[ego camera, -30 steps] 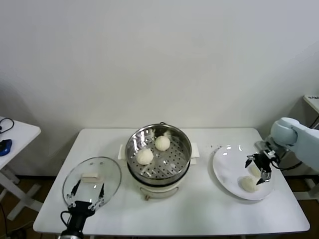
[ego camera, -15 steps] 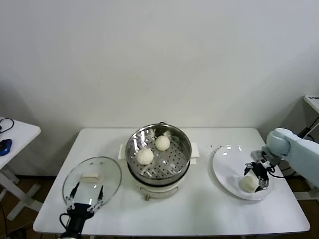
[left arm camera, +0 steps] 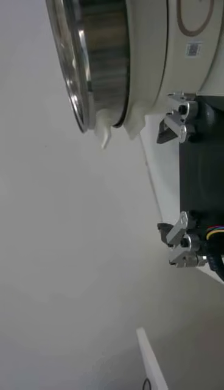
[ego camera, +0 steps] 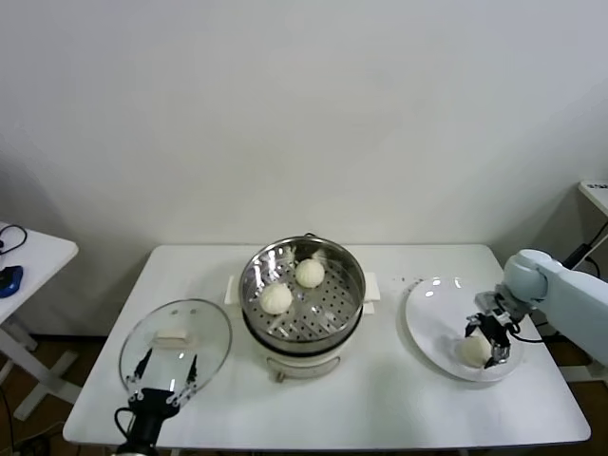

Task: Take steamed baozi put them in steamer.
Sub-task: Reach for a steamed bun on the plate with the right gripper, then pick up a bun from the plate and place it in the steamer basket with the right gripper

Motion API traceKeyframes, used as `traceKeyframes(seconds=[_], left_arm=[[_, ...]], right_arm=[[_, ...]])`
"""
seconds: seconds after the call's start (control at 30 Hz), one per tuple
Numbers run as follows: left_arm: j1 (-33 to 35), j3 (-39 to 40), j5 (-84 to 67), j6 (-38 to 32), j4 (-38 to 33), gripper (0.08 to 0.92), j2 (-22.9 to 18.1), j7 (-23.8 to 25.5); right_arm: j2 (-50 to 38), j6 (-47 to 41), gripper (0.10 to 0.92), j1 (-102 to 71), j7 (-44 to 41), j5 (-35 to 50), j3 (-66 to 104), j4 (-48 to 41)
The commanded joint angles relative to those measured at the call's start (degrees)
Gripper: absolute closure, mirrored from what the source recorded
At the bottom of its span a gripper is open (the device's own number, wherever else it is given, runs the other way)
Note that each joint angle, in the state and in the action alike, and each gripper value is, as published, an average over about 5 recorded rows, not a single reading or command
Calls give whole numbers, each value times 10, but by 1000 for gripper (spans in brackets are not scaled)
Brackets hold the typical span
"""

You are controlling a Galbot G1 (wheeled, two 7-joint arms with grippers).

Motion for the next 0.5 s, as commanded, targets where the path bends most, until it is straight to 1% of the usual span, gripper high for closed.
traceKeyframes(seconds=[0.03,0.27,0.37,0.5], left_arm=[[0,1,0,0,-1,177,1,0],[-1,2,2,1,-2,177,1,0],[-1,1,2,1,-2,177,2,0],[0,1,2,1,-2,177,2,1]], right_arm=[[1,0,316,-4,1,-4,5,-3],[1,1,353,10,1,8,0,3],[1,1,355,42,1,31,-20,18],[5,9,355,142,-2,83,-80,55]])
